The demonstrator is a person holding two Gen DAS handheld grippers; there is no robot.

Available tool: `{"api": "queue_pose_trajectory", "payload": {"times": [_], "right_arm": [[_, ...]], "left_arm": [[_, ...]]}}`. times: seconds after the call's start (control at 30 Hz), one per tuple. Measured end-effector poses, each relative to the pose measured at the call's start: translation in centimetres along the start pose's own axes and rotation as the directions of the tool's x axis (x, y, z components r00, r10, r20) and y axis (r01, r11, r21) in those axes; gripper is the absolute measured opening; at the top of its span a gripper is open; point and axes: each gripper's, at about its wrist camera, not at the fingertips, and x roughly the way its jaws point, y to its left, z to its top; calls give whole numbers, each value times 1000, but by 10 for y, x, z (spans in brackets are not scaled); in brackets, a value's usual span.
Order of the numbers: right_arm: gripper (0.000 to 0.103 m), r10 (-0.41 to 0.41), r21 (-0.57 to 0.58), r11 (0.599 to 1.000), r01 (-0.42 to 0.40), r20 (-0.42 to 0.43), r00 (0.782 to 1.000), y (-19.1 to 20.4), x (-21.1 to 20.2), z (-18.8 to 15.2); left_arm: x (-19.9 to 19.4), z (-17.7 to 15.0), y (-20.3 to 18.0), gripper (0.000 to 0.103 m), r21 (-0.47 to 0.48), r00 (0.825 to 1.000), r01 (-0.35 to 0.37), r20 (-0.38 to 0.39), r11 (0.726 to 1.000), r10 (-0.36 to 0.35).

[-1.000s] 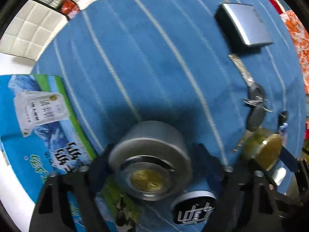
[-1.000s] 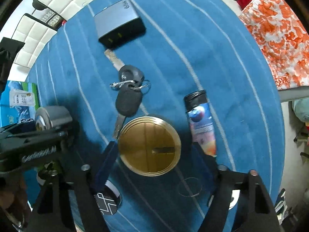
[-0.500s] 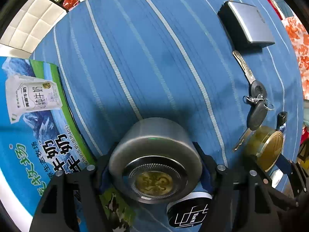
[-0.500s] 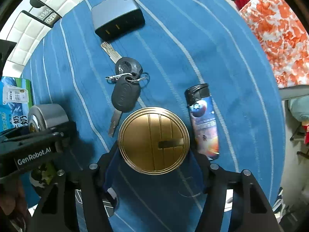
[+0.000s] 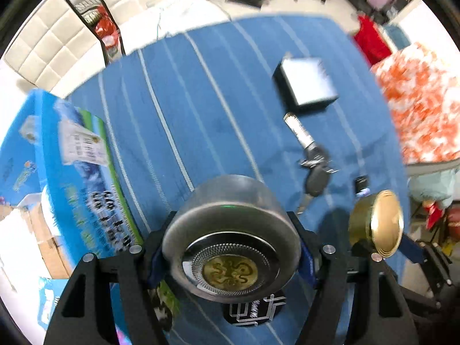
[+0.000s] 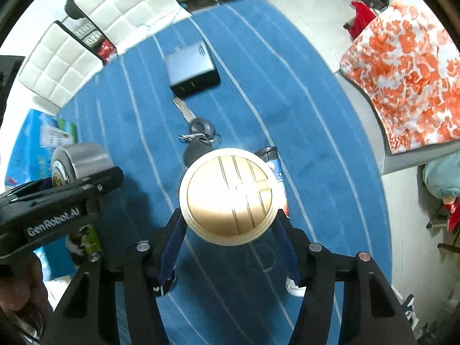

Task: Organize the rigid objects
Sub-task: 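Grasp the silver tin with the left tool while the right tool grasps the gold-lidded tin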

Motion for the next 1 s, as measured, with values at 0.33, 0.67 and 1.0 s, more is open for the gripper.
{"api": "queue_pose_trajectory", "payload": {"times": [0.33,0.67,1.0], "right_arm": [[3,67,-95,994,-63,41,997,29,-43,-14],[64,210,20,978,-209,-86,974,34,7,-13],[69,-20,-78,997,9,-137,990,85,82,6]], "left_arm": [[-98,-29,52,69,-89,973,40,231,995,-18],[-88,-58,111,69,-237,980,110,185,965,-67],[-79,-66,119,69,-259,984,87,172,962,-42]]}}
